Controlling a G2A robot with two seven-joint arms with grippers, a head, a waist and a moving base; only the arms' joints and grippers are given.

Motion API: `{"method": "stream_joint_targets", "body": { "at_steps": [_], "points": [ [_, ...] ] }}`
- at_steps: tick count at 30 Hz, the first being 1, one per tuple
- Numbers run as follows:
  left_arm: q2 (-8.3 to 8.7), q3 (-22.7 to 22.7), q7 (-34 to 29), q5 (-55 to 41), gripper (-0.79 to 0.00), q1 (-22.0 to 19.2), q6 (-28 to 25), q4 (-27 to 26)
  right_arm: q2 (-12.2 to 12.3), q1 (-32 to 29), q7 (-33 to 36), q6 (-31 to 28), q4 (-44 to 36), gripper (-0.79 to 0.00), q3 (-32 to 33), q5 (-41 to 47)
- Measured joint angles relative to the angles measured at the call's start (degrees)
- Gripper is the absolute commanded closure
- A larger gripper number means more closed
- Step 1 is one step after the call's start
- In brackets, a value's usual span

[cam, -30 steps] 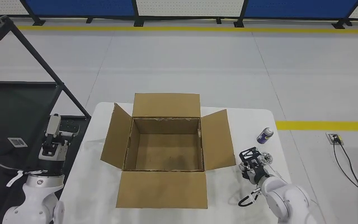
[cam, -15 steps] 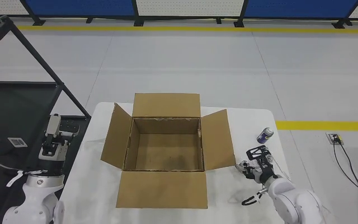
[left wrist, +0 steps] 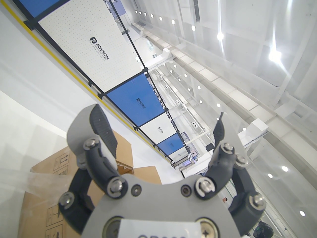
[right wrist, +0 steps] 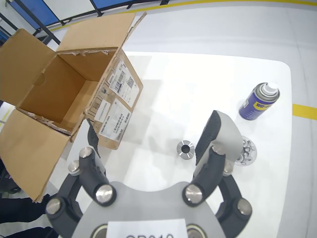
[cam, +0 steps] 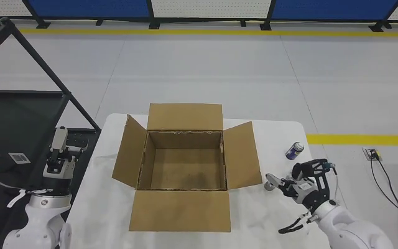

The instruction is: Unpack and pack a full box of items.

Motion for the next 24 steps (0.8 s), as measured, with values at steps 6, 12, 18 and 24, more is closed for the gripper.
{"method": "stream_joint_targets", "body": {
  "at_steps": [6, 12, 18, 24],
  "points": [
    [0.00, 0.00, 0.00, 0.00, -0.785, 0.00, 0.00, 0.00, 0.16, 0.11, 0.02, 0.58, 2.25, -0.031, -1.46, -0.70],
    [0.00, 0.00, 0.00, 0.00, -0.785, 0.00, 0.00, 0.00, 0.82, 3.81, 4.43, -1.70, 10.71, 0.000, 0.19, 11.35],
    [0.00, 0.00, 0.00, 0.00, -0.785, 0.00, 0.00, 0.00, 1.44, 10.04, 9.53, -6.50, 22.83, 0.000, -1.62, 23.70],
    [0.00, 0.00, 0.00, 0.00, -0.785, 0.00, 0.00, 0.00, 1.69, 17.06, 15.37, -8.65, 36.08, 0.000, -4.72, 39.16]
  ]
}}
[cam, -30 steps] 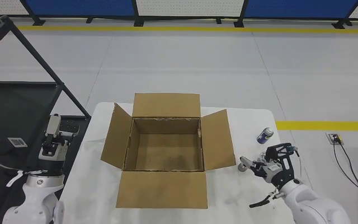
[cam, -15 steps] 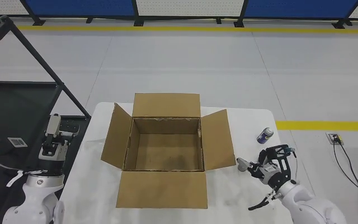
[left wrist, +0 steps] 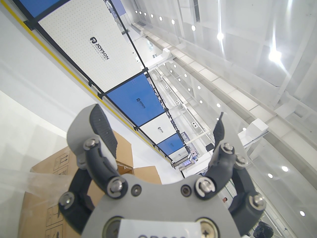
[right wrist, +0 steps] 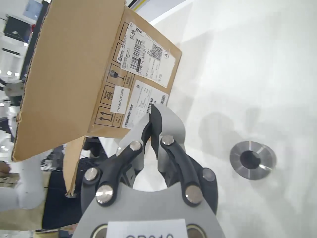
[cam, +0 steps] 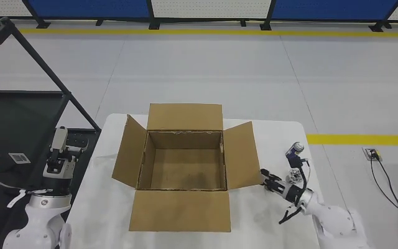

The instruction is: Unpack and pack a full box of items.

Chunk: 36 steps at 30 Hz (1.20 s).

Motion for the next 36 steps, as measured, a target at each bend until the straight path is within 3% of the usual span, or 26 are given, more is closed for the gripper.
{"method": "stream_joint_targets", "body": {
  "at_steps": [9, 22, 29, 34, 35, 36],
  "points": [
    [0.00, 0.00, 0.00, 0.00, -0.785, 0.00, 0.00, 0.00, -0.01, 7.65, 4.67, -3.57, 10.63, 0.000, -7.54, 6.41],
    [0.00, 0.00, 0.00, 0.00, -0.785, 0.00, 0.00, 0.00, 0.53, 10.32, 1.40, -3.72, 12.70, 0.000, -12.45, 4.09],
    [0.00, 0.00, 0.00, 0.00, -0.785, 0.00, 0.00, 0.00, 2.34, 5.43, -4.08, -1.56, 4.87, 0.000, -7.69, -3.06],
    [0.00, 0.00, 0.00, 0.00, -0.785, 0.00, 0.00, 0.00, 4.05, -2.59, -9.01, 4.33, -7.04, 0.000, -1.68, -16.43],
    [0.00, 0.00, 0.00, 0.00, -0.785, 0.00, 0.00, 0.00, 4.21, -4.27, -9.92, 5.58, -9.51, -0.009, -1.16, -19.08],
    [0.00, 0.00, 0.00, 0.00, -0.785, 0.00, 0.00, 0.00, 4.43, -6.55, -11.05, 6.38, -12.57, -0.092, -0.50, -22.14]
  ]
}}
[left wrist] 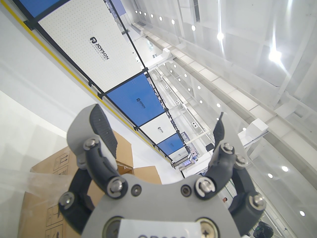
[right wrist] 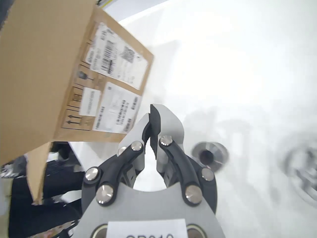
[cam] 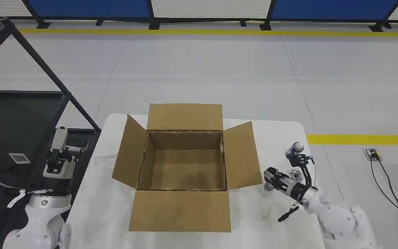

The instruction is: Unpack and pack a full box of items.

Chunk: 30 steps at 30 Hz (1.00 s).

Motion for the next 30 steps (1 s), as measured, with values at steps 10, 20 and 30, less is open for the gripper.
{"method": "stream_joint_targets", "body": {
  "at_steps": [10, 20, 30],
  "points": [
    [0.00, 0.00, 0.00, 0.00, -0.785, 0.00, 0.00, 0.00, 0.82, -10.70, -5.71, 2.46, -11.48, -0.785, 3.61, -11.45],
    [0.00, 0.00, 0.00, 0.00, -0.785, 0.00, 0.00, 0.00, 0.87, -10.38, -6.52, 2.19, -11.21, -0.785, 2.05, -11.15],
    [0.00, 0.00, 0.00, 0.00, -0.785, 0.00, 0.00, 0.00, 1.44, -8.21, -11.72, 3.49, -8.16, -0.785, -6.16, -39.16]
  ]
}}
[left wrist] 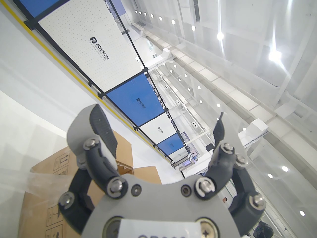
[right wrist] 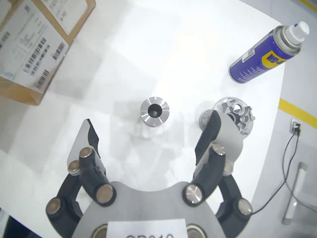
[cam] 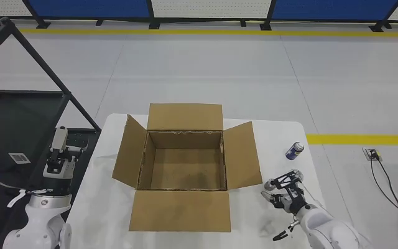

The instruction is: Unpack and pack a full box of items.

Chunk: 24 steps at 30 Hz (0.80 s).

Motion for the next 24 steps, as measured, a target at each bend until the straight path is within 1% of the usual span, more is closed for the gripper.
{"method": "stream_joint_targets", "body": {
  "at_steps": [3, 8, 11, 13, 14, 16, 17, 18, 19, 21, 22, 23, 24],
  "points": [
    [0.00, 0.00, 0.00, 0.00, -0.785, 0.00, 0.00, 0.00, 0.04, 1.14, -0.49, -0.42, 2.06, -0.785, -0.98, -1.07],
    [0.00, 0.00, 0.00, 0.00, -0.785, 0.00, 0.00, 0.00, 0.05, 3.40, 0.12, -1.61, 4.97, -0.785, -1.77, 0.74],
    [0.00, 0.00, 0.00, 0.00, -0.785, 0.00, 0.00, 0.00, 0.06, 5.09, 0.92, -1.76, 6.88, -0.717, -1.98, 2.15],
    [0.00, 0.00, 0.00, 0.00, -0.785, 0.00, 0.00, 0.00, 0.06, 6.21, 1.43, -1.72, 8.23, -0.628, -1.95, 3.29],
    [0.00, 0.00, 0.00, 0.00, -0.785, 0.00, 0.00, 0.00, 0.08, 6.66, 1.68, -1.79, 8.71, -0.603, -1.95, 3.67],
    [0.00, 0.00, 0.00, 0.00, -0.785, 0.00, 0.00, 0.00, 0.14, 7.40, 2.12, -2.23, 9.49, -0.585, -2.02, 4.25],
    [0.00, 0.00, 0.00, 0.00, -0.785, 0.00, 0.00, 0.00, 0.17, 7.61, 2.32, -2.50, 9.71, -0.557, -2.09, 4.47],
    [0.00, 0.00, 0.00, 0.00, -0.785, 0.00, 0.00, 0.00, 0.22, 7.84, 2.68, -2.99, 9.94, -0.505, -2.19, 4.75],
    [0.00, 0.00, 0.00, 0.00, -0.785, 0.00, 0.00, 0.00, 0.26, 8.02, 2.91, -3.28, 10.08, -0.416, -2.22, 4.89],
    [0.00, 0.00, 0.00, 0.00, -0.785, 0.00, 0.00, 0.00, 0.35, 8.42, 3.39, -3.62, 10.43, -0.326, -2.36, 5.03],
    [0.00, 0.00, 0.00, 0.00, -0.785, 0.00, 0.00, 0.00, 0.38, 8.58, 3.53, -3.65, 10.57, -0.237, -2.43, 5.07],
    [0.00, 0.00, 0.00, 0.00, -0.785, 0.00, 0.00, 0.00, 0.40, 8.71, 3.60, -3.64, 10.69, -0.111, -2.50, 5.15],
    [0.00, 0.00, 0.00, 0.00, -0.785, 0.00, 0.00, 0.00, 0.43, 8.82, 3.62, -3.57, 10.78, -0.065, -2.56, 5.26]
  ]
}}
